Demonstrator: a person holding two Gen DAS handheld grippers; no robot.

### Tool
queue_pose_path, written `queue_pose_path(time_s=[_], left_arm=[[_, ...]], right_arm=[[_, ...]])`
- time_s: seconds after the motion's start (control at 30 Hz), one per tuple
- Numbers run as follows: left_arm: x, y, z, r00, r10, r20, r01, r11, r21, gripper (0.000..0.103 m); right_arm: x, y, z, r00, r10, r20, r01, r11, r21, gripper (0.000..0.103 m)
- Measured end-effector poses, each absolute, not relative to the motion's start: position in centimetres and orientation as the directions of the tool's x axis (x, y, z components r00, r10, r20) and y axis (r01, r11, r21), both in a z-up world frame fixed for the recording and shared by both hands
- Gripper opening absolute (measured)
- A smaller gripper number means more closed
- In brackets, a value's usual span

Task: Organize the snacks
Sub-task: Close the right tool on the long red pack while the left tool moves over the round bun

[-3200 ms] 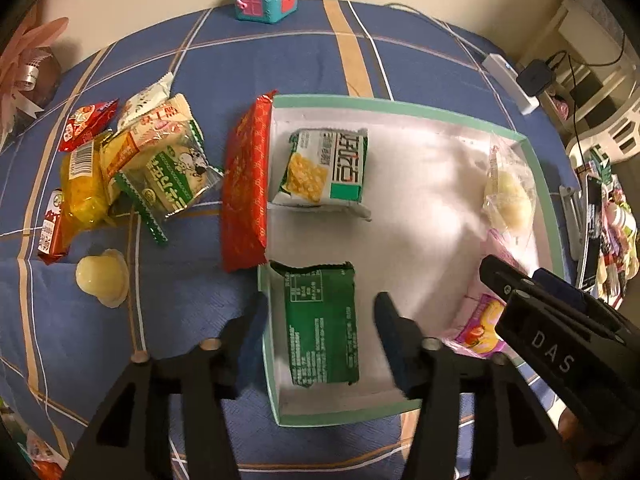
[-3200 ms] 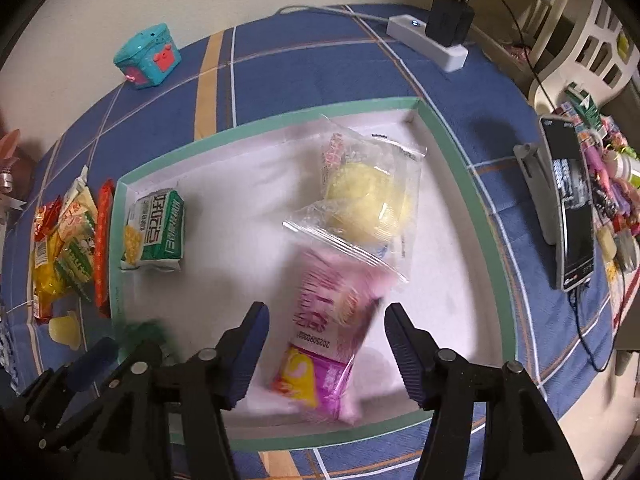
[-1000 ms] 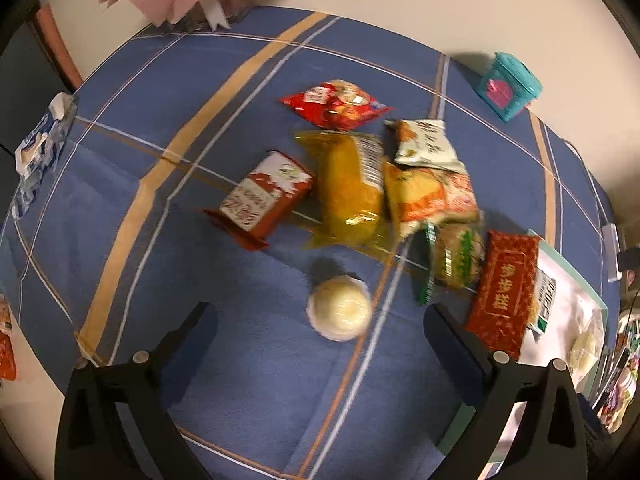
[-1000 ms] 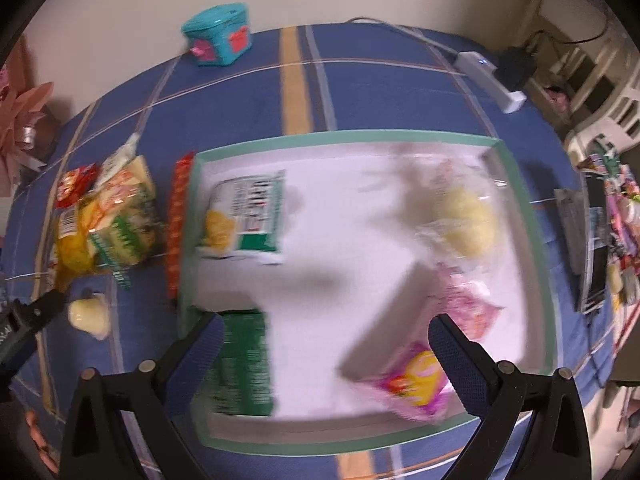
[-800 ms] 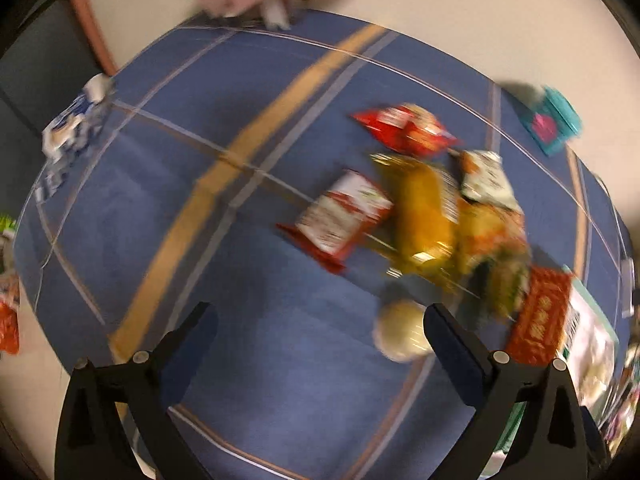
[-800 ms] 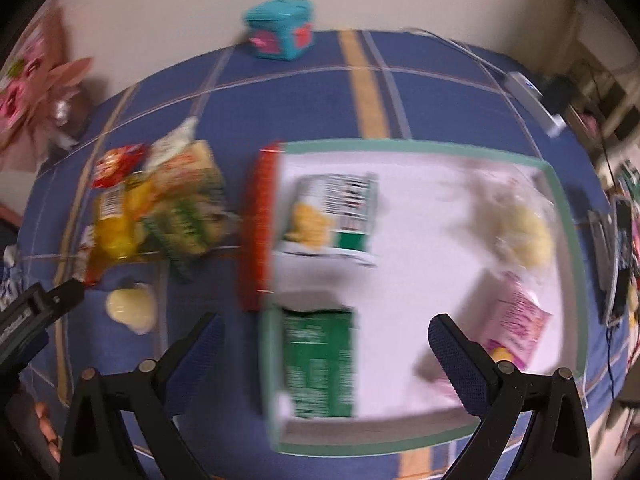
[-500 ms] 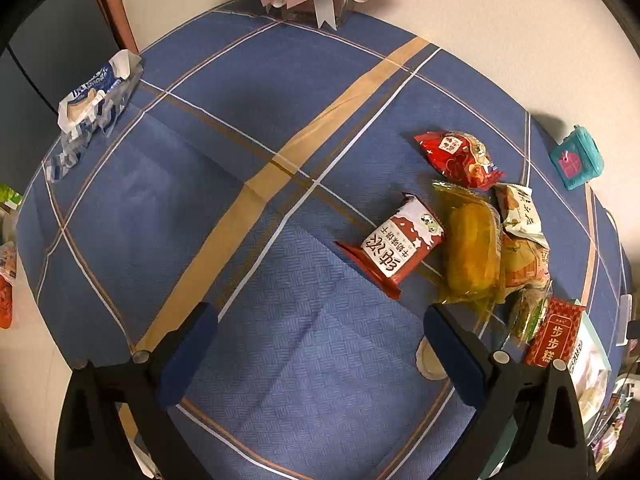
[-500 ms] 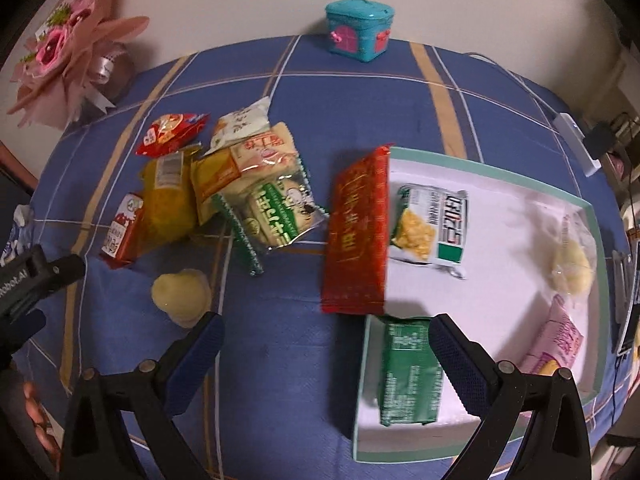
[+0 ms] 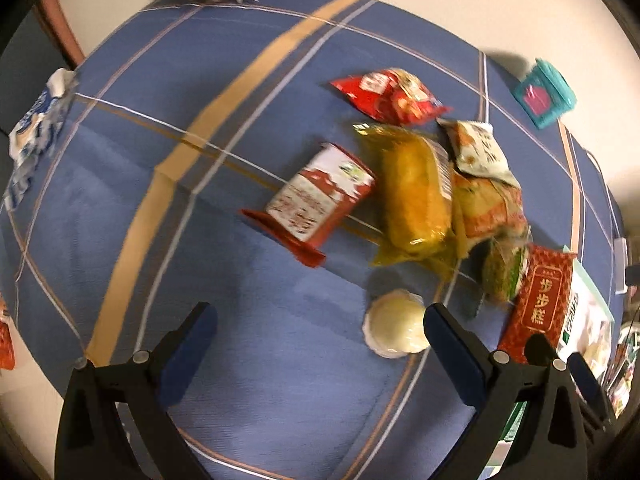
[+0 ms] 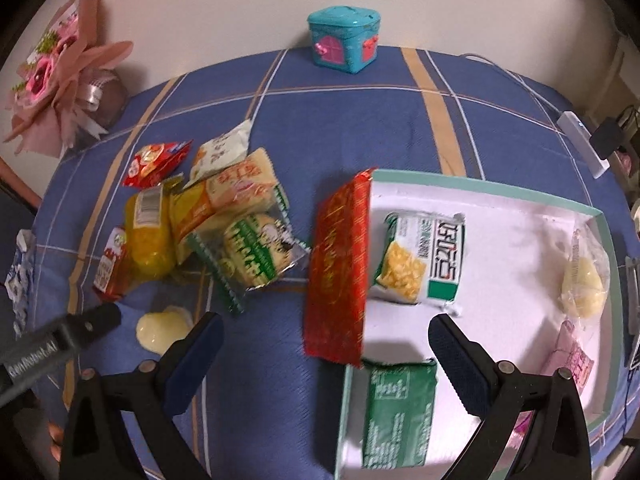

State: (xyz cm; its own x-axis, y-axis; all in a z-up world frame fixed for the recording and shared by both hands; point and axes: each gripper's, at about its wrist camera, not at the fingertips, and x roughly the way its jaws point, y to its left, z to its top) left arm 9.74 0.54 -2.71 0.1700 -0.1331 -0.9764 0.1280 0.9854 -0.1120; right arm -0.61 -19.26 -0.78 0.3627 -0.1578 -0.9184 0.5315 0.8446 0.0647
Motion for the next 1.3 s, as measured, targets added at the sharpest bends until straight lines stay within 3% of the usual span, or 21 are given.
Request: queue_pose_path(time_s=[0.13,0.33,0.7,0.8,0.87,1.07,1.3], left_arm=[[9.9,0.1,-3.0,0.163,-0.140,-0.977,0.135,0.984,-0.119,0.102],[10.1,0.0,-3.1,0.158,-0.150,-0.976,0.118,0.984,-0.132,0.102],[10.0,-0.1,-3.3,0.149,-0.159,-0.976,0.103,0.984,-0.144,0.102],[10.0,0.1,-3.4,0.139,-0.168,-0.976,0.093,0.983,-0.156,0.102],[9.8,0.4,-3.4,0.133,-0.176,-0.975,0.091,0.982,-0.165,0.102],[9.4,0.0,-3.7,0.125,-0.203,-0.971,0.109,0.976,-0.190,0.102],[9.2,-2.4,-5.3,0.084,-0.171,-0.982,0.174,0.972,-0.155,0.102]], right_arm=[[-0.5,-19.7,-0.9,0.382,-0.133,-0.915,0.533,0.840,0.100,0.101],[-0.1,-19.4,-1.2,0.405,-0.079,-0.911,0.506,0.849,0.152,0.086],[0.5,-17.9,-1.0,0.445,-0.019,-0.895,0.448,0.870,0.205,0.081],[0.5,-18.0,-1.0,0.444,-0.031,-0.895,0.450,0.872,0.193,0.068],[0.5,-18.1,-1.2,0.438,-0.052,-0.898,0.459,0.871,0.173,0.053],[0.5,-18.8,-2.2,0.427,-0.067,-0.902,0.475,0.865,0.161,0.032],[0.9,-18.7,-3.4,0.410,-0.071,-0.909,0.468,0.872,0.143,0.025]])
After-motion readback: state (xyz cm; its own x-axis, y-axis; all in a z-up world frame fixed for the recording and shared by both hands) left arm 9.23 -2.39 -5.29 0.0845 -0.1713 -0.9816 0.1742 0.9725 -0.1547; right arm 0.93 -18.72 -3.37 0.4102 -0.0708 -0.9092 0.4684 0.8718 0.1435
